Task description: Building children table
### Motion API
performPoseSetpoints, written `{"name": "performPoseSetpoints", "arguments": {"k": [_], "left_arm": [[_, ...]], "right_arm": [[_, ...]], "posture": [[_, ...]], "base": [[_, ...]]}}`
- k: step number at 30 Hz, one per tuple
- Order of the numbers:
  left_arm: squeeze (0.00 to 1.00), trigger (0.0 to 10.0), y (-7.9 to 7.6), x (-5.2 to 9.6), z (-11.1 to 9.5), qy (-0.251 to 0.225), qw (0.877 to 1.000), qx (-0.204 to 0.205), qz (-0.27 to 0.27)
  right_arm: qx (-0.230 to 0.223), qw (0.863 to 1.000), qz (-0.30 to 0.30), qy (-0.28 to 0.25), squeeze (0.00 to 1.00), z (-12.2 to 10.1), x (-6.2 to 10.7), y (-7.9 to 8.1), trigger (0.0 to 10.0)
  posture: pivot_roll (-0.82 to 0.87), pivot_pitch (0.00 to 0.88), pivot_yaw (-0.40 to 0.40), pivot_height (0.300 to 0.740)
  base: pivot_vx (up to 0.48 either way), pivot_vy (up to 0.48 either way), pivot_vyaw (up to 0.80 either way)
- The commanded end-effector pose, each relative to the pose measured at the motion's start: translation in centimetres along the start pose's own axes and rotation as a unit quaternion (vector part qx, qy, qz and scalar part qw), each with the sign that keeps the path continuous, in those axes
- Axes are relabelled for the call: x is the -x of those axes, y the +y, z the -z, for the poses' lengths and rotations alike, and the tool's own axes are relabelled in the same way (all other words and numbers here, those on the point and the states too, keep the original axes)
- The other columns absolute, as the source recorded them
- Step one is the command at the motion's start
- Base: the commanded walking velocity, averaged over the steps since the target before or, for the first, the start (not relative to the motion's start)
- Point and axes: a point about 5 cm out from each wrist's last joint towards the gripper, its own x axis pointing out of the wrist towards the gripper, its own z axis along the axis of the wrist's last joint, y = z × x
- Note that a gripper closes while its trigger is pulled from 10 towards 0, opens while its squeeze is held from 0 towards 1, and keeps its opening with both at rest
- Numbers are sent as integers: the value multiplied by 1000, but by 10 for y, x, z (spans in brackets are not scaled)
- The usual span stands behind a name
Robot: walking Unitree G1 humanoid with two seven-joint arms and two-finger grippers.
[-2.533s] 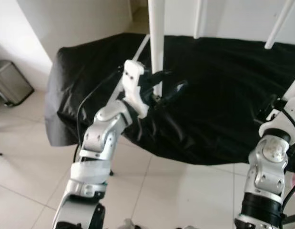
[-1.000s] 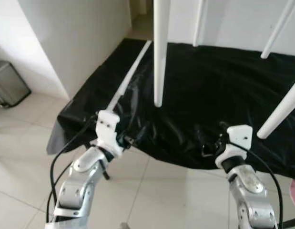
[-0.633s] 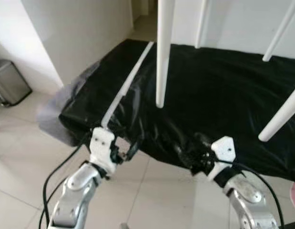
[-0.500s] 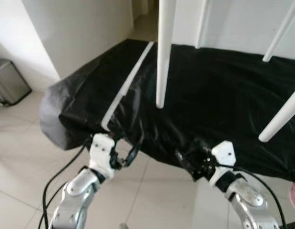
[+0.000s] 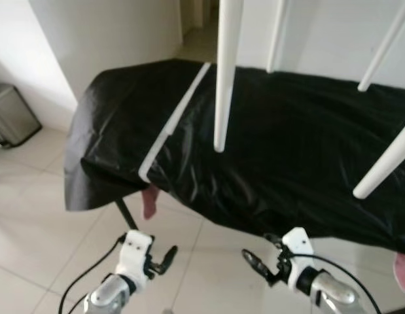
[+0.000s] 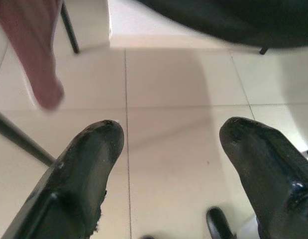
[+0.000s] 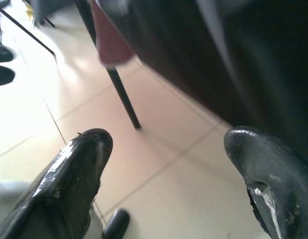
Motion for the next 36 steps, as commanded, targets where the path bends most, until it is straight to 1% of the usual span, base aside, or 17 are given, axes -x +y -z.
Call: {"name": "performPoseSetpoints", "arguments": {"k": [1, 5, 8, 11, 12, 13, 14, 15, 16, 18, 20, 26, 29, 30, 32, 34, 36], "left_arm": [[0, 10000, 3, 6, 17, 25, 999, 23, -16], [0, 10000, 7, 10, 45, 78, 994, 55, -52], [0, 10000, 7, 15, 76, 147, 979, 104, -101], [0, 10000, 6, 16, 85, 178, 970, 112, -120], [0, 10000, 6, 16, 85, 178, 970, 112, -120], [0, 10000, 4, 17, 90, 197, 965, 115, -130], [0, 10000, 4, 17, 90, 197, 965, 115, -130], [0, 10000, 2, 20, 98, 226, 955, 124, -145], [0, 10000, 2, 20, 98, 226, 955, 124, -145], [0, 10000, -1, 19, 102, 242, 949, 137, -150], [0, 10000, -5, 16, 103, 250, 947, 135, -148], [0, 10000, -11, 8, 101, 259, 947, 124, -145], [0, 10000, -23, 8, 108, 307, 938, 105, -121], [0, 10000, -23, 8, 108, 307, 938, 105, -121], [0, 10000, -26, 8, 110, 331, 936, 65, -101], [0, 10000, -30, 2, 107, 327, 941, 39, -76], [0, 10000, -33, -4, 102, 315, 947, 34, -59]], "right_arm": [[-11, 1000, 10, 14, 0, 11, 1, -1, 10000], [-40, 997, 46, 56, 0, 36, -1, -7, 10000], [-82, 980, 120, 134, 0, 71, -1, -15, 10000], [-106, 967, 151, 176, 0, 88, 3, -16, 10000], [-106, 967, 151, 176, 0, 88, 3, -16, 10000], [-121, 957, 169, 201, 0, 98, 7, -15, 10000], [-121, 957, 169, 201, 0, 98, 7, -15, 10000], [-162, 930, 192, 268, 0, 120, 19, -8, 10000], [-162, 930, 192, 268, 0, 120, 19, -8, 10000], [-171, 909, 210, 316, 0, 136, 33, -3, 10000], [-166, 897, 228, 340, 0, 144, 43, -2, 10000], [-173, 885, 251, 353, 0, 150, 48, -1, 10000], [-140, 882, 268, 361, 0, 148, 44, -1, 10000], [-140, 882, 268, 361, 0, 148, 44, -1, 10000], [-117, 881, 268, 373, 0, 149, 41, 2, 10000], [-105, 884, 272, 367, 0, 147, 37, 3, 10000], [-99, 887, 285, 349, 0, 143, 33, 1, 10000]], "posture": [[57, 48, 10, 740], [63, 41, 12, 740], [62, 33, 8, 740], [60, 28, 9, 740], [60, 28, 9, 740], [59, 21, 9, 740], [59, 21, 9, 740], [56, 10, 9, 740], [56, 10, 9, 740], [54, 0, 12, 740], [55, 0, 14, 740], [53, 0, 27, 740], [5, 0, 70, 740], [5, 0, 70, 740], [-27, 0, 95, 740], [-28, 0, 97, 740], [-24, 0, 89, 740]], "base": [[0, 0, 0], [0, 0, 0], [0, 0, 0], [0, 0, 0], [0, 0, 0], [0, 0, 0], [0, 0, 0], [0, 0, 0], [0, 0, 0], [0, 0, 0], [0, 0, 0], [0, 0, 0], [0, 0, 0], [0, 0, 0], [0, 0, 0], [0, 0, 0], [0, 0, 0]]}}
